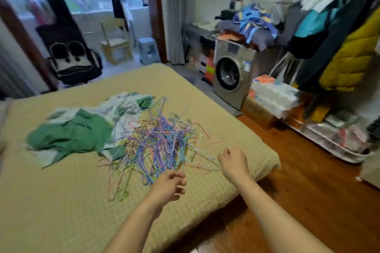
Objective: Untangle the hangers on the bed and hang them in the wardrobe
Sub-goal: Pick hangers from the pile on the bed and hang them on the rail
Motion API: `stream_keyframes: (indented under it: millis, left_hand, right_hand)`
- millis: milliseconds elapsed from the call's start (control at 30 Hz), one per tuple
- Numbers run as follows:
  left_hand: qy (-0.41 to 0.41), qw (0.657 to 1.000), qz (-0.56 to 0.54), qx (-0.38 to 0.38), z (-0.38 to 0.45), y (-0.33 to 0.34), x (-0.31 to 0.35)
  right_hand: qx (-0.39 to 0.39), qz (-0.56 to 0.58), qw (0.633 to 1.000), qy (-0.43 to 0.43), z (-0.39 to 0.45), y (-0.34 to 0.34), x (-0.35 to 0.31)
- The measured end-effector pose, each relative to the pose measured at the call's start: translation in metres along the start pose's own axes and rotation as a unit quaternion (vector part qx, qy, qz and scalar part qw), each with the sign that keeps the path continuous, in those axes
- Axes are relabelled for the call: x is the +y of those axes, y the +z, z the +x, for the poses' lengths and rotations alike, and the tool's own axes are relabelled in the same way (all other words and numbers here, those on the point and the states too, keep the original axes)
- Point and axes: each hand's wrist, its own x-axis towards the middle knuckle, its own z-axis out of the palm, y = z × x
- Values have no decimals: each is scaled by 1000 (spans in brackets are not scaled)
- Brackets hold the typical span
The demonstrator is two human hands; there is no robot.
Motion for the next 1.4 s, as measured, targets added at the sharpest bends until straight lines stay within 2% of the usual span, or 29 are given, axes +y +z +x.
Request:
stream_keyframes:
  millis: [100,200,400,633,733,833,900,1000,1100,1167,1300,1400]
  left_hand:
    - [-28,999,-11,21,30,-61,-16]
    - [-40,999,-14,29,65,-98,-19]
    - [-88,995,-26,33,121,-126,-23]
    - [-163,973,-74,143,188,-135,-46]
    - [-206,954,-80,203,213,-131,-62]
    - [-258,934,-55,241,249,-121,-97]
    - [-273,930,-17,245,282,-120,-125]
    - [-252,928,76,264,349,-128,-158]
    - [-224,914,103,323,419,-140,-183]
    - [-252,903,117,329,449,-143,-200]
    - [-304,888,107,327,458,-142,-229]
    - [-323,904,70,272,444,-153,-238]
  right_hand:
    - [-70,-1,998,-8,19,76,-30]
    - [-123,6,992,16,37,129,-24]
    - [-143,-8,981,133,83,157,19]
    - [-229,-25,960,162,180,212,41]
    - [-315,-37,937,143,225,250,50]
    - [-361,-59,924,111,264,298,56]
    - [-361,-49,926,98,283,329,57]
    - [-346,-8,933,98,300,367,63]
    - [-342,41,933,103,304,394,84]
    - [-329,62,937,102,303,400,95]
    - [-292,59,948,109,293,414,116]
    - [-307,47,944,112,274,417,109]
